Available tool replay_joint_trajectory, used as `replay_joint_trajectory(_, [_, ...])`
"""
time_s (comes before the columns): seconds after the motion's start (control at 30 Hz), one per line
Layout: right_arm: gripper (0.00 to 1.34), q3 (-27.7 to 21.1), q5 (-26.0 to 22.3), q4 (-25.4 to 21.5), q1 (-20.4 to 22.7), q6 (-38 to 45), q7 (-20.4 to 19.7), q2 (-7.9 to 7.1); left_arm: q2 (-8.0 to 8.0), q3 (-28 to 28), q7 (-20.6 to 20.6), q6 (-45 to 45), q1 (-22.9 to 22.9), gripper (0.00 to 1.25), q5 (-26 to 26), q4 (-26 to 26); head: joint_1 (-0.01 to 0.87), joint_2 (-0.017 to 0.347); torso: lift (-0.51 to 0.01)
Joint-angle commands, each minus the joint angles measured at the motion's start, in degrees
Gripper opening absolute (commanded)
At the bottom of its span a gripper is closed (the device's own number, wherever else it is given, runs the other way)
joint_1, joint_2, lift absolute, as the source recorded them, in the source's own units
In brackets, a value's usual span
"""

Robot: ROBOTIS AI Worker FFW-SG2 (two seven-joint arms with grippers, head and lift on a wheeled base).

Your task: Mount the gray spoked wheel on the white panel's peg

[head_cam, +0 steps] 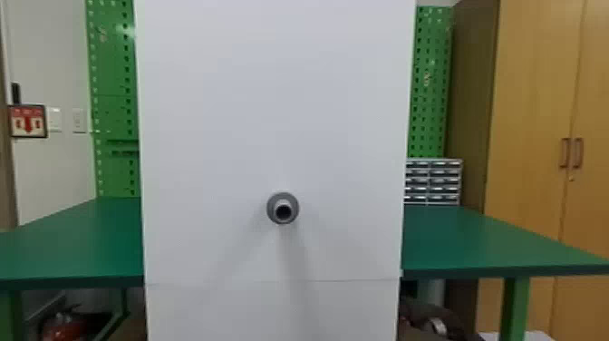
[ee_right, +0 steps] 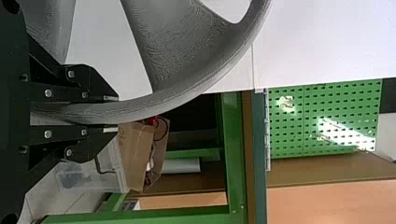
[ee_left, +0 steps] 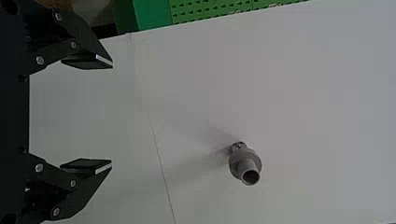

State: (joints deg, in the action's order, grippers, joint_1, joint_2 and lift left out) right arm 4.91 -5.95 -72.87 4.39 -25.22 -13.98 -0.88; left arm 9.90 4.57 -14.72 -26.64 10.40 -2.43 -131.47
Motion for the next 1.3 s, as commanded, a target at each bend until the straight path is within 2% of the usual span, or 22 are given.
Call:
replay_joint_trajectory(0.0, [0.20,0.01,-0.03,0.45,-0.17,0.00,0.01,0.00,0.21,-0.53,-1.19,-2.10,-0.21,0.78,-1.44,-0.02,0.123,-0.008,-0.400])
replay_joint_trajectory(0.07, [0.20,0.01,-0.03,0.54,-0.17,0.00,0.10,0.00,0.56,-0.44,-1.54,-4.21,-0.29,0.78,-3.99,-0.02,0.123,-0.008,-0.400])
replay_joint_trajectory(0.2, [0.20,0.10,-0.03,0.98,-0.26,0.00,0.10,-0.17,3.29,0.00,-2.59,-5.35,-0.29,0.78,-10.14,-0.02,0.123,-0.008,-0.400])
replay_joint_trajectory(0.33, [0.20,0.36,-0.03,1.24,-0.43,0.00,0.18,-0.26,4.43,0.61,-5.67,-6.05,-1.17,0.77,-10.75,0.07,0.123,-0.008,-0.400])
replay_joint_trajectory(0.83, [0.20,0.27,-0.12,1.68,-0.61,-0.09,0.18,-0.35,4.52,-0.97,-5.67,-1.92,-1.08,0.77,-13.83,2.27,0.123,-0.008,-0.400])
replay_joint_trajectory(1.27, [0.19,0.19,-0.20,1.68,-0.87,0.00,0.18,0.00,4.43,-1.32,-5.67,-0.69,-1.26,0.77,-13.65,2.62,0.123,-0.008,-0.400])
